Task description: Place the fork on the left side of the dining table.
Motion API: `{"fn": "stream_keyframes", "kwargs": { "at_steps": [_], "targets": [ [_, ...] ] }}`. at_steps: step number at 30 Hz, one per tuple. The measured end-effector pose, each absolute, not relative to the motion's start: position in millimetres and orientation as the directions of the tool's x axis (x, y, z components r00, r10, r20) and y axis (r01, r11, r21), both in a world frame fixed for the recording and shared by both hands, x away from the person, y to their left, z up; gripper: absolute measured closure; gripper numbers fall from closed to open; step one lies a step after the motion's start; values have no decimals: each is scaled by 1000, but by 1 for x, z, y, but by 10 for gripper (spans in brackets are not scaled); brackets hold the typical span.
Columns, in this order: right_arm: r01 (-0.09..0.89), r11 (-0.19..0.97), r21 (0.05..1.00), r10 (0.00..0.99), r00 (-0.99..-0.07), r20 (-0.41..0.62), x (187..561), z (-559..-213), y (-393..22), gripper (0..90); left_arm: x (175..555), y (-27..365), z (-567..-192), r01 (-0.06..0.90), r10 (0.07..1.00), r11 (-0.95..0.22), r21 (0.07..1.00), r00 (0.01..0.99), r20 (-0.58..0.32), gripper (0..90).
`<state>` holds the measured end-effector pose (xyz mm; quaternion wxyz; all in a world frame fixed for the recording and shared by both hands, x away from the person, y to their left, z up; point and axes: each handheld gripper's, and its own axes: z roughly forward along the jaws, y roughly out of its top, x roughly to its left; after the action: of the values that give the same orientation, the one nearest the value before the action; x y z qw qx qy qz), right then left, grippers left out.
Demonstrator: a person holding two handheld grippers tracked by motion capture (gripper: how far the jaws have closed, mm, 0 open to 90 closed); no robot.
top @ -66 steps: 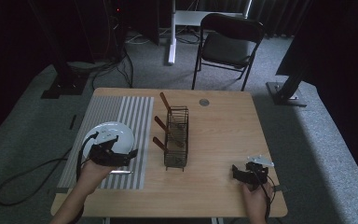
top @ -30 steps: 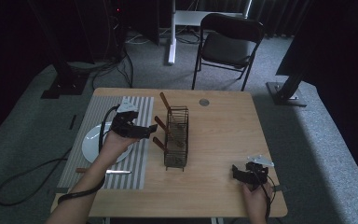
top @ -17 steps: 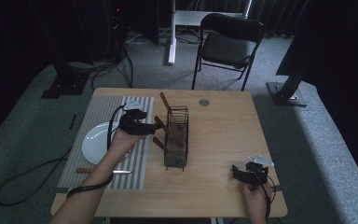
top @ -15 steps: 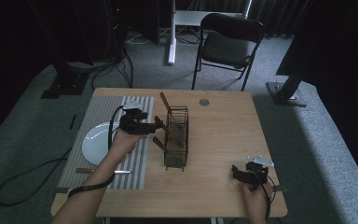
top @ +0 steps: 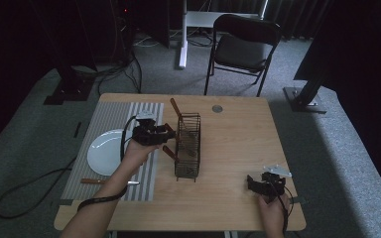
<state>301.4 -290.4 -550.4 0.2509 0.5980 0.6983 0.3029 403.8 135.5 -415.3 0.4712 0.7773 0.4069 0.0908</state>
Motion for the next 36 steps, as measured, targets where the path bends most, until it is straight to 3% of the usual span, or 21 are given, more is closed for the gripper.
{"fn": "stream_keyframes", "kwargs": {
  "at_steps": [4,10,15,27,36],
  "targets": [
    [683,101,723,987,-159,12,301,-550,-290,135,402,131,-419,548,720,-225,806,651,-242,549],
    [683,101,723,987,-159,12,301,-550,-290,135,401,127,-420,544,698,-218,810,667,-259,717],
    [683,101,723,987,-159,12,301,-550,-290,135,400,130,-420,556,668,-183,811,675,-312,768],
    [683,101,723,987,-159,12,301,-550,-290,135,399,132,-414,560,669,-169,811,670,-323,804],
    [683,101,723,987,-159,12,301,-550,-290,135,391,128,-394,513,657,-235,826,710,-254,805]
  ]
}}
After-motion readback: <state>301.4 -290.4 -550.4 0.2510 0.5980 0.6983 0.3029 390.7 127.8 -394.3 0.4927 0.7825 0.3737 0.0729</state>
